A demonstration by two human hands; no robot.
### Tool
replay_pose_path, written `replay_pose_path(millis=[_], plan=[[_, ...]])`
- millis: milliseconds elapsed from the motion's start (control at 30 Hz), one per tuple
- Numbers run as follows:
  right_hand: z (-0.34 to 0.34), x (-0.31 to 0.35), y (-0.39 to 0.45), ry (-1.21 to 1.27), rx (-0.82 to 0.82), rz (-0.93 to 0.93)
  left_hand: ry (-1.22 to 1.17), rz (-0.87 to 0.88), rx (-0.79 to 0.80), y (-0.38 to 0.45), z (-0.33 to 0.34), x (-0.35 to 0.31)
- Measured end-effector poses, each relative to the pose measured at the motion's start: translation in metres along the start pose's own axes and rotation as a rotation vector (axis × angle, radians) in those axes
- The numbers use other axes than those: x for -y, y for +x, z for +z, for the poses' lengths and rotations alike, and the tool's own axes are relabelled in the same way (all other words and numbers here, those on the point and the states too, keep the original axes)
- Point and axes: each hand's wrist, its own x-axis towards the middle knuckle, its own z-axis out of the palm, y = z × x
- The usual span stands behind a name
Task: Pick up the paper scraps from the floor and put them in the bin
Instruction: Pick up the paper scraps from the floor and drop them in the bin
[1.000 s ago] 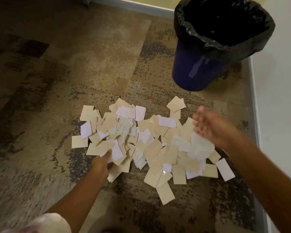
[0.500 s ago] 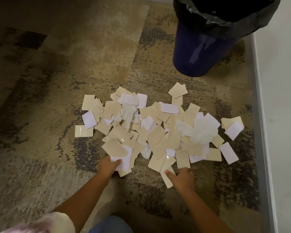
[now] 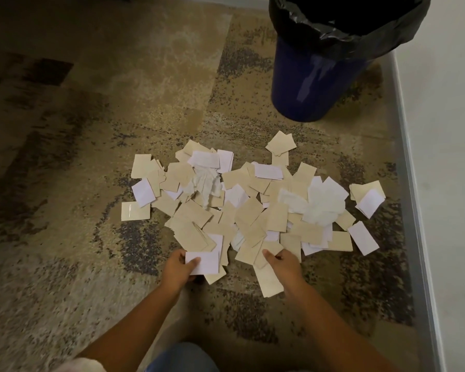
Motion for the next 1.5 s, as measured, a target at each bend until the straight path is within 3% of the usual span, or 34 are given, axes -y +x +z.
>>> replay_pose_path(millis=[133,333,567,867,1100,1167,1400,1500], plan=[[-0.024,-0.001,-0.003,-0.225,-0.135,-0.113,0.007,0.028,-0.012,-0.002,-0.001,-0.002],[-0.055,0.005,-0.008,-0.212,-0.225,-0.142,-0.102,-0.007,-0.092,0.002,-0.002,-0.013],[-0.058,0.004,-0.013,-0.216,-0.183,-0.174,-0.475,-0.130,-0.156,0.026,-0.006,-0.028],[-0.055,-0.009,-0.027,-0.133,-0.128,-0.239,-0.388,-0.222,-0.210,0.043,-0.003,-0.047],[-0.048,-0.003,-0.023,-0.040,-0.136,-0.236,-0.559,-0.168,-0.339,0.052,-0.008,-0.045],[-0.045,-0.001,-0.023,-0.018,-0.118,-0.232,-0.610,-0.191,-0.336,0.057,-0.010,-0.047],[-0.037,-0.007,-0.022,0.044,-0.090,-0.180,-0.378,-0.185,-0.220,0.061,-0.005,-0.056],[-0.037,-0.010,-0.022,0.021,-0.087,-0.174,-0.443,-0.245,-0.124,0.074,-0.013,-0.058]])
